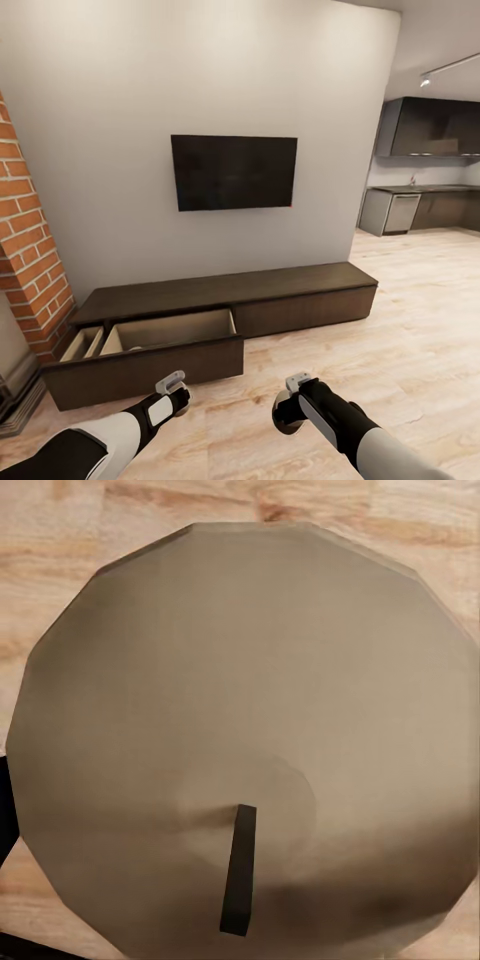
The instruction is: Place each of the two pumpkins and all three candles from the living room inside a cabinet in the living room (use any cabinet), then make sure every cabinet is closed, and position the cauldron so it is next to a table in the living room.
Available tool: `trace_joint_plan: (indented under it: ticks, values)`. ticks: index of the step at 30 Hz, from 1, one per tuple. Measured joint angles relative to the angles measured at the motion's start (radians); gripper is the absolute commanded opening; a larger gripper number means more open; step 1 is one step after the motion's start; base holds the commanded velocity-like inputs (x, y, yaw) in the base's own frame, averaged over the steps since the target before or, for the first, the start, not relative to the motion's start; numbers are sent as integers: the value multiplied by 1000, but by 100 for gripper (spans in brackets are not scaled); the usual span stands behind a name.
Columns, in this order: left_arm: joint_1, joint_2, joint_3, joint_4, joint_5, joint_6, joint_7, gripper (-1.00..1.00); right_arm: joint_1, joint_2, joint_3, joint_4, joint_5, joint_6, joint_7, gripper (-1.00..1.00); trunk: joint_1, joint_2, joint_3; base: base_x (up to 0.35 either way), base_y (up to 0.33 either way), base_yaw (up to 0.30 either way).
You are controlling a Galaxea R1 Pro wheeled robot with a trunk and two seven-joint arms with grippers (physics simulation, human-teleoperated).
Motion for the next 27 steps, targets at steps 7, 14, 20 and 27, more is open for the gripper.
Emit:
trace_joint_plan:
  ticks: [7,14,20,27]
  values:
    - [1,0,0,0,0,0,0,-100,0,0,0,0,-1,0,0,-100,0,0,0,213,210,292]
    - [1,0,0,0,0,0,0,-100,0,1,0,0,-1,0,1,-100,0,0,2,223,235,281]
    - [1,0,0,0,0,0,0,-100,0,1,0,0,-1,0,1,-100,0,0,8,224,250,226]
    - [1,0,-1,0,0,0,0,-100,0,1,-1,0,0,0,-1,-100,0,0,11,142,157,101]
